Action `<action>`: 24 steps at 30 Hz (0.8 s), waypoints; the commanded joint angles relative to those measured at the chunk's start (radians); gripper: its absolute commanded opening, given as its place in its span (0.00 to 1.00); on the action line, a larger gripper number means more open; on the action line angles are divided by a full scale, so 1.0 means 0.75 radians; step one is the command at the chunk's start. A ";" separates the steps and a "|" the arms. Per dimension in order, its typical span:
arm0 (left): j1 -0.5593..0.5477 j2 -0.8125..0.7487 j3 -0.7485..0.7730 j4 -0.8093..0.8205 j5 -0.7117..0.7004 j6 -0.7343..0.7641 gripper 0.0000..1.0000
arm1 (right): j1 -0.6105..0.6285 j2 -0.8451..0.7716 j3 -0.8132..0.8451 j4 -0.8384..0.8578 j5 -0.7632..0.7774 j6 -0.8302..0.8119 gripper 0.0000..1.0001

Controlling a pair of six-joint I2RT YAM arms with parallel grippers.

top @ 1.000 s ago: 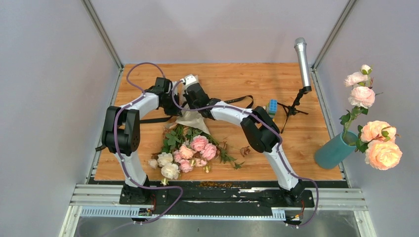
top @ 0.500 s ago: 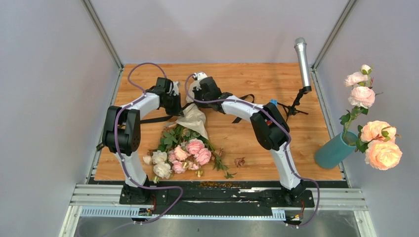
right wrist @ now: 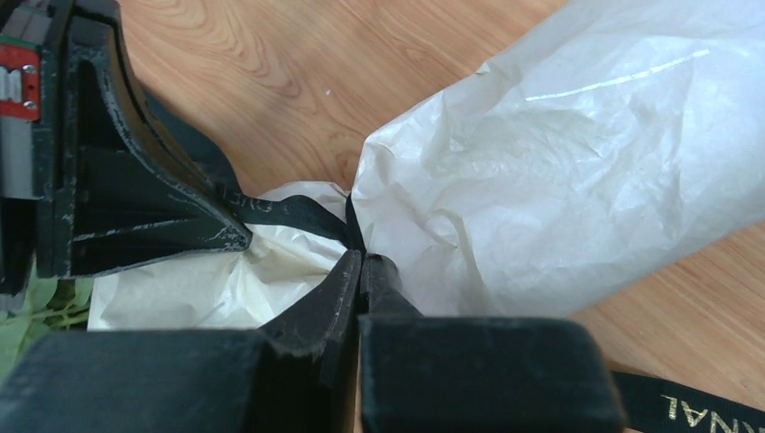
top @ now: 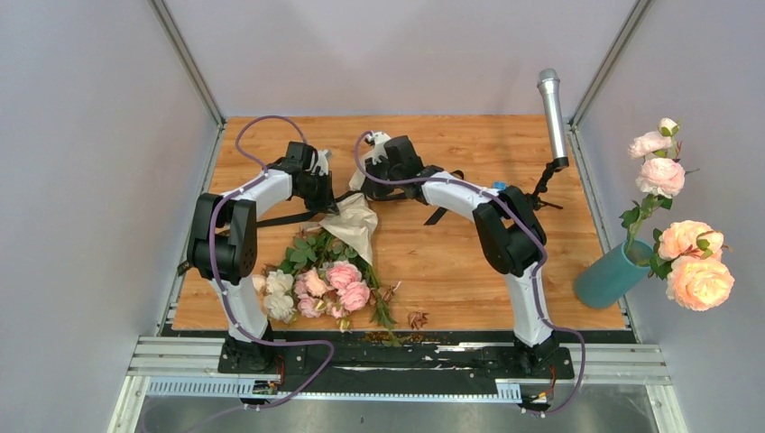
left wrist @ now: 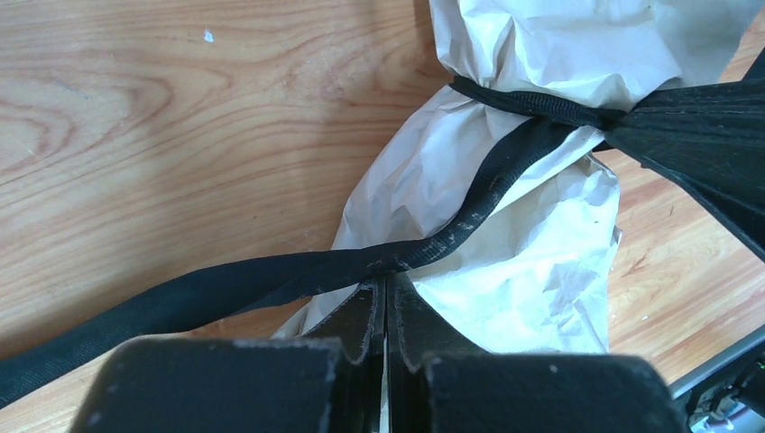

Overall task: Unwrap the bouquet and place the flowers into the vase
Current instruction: Untie the ribbon from the wrapping paper.

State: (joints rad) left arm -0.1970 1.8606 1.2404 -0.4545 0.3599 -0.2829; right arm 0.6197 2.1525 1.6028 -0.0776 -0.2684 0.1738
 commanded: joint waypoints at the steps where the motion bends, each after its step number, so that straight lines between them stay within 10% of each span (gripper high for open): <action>1: 0.032 0.031 0.005 -0.124 -0.166 0.033 0.00 | -0.087 -0.166 -0.004 0.091 -0.053 -0.044 0.01; 24: 0.031 0.037 0.004 -0.114 -0.107 0.029 0.00 | -0.015 -0.028 0.192 -0.112 -0.085 -0.299 0.29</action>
State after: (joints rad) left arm -0.1806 1.8687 1.2438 -0.4984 0.3099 -0.2813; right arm 0.5835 2.0785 1.6653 -0.1036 -0.3515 0.0036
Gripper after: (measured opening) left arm 0.006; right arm 0.284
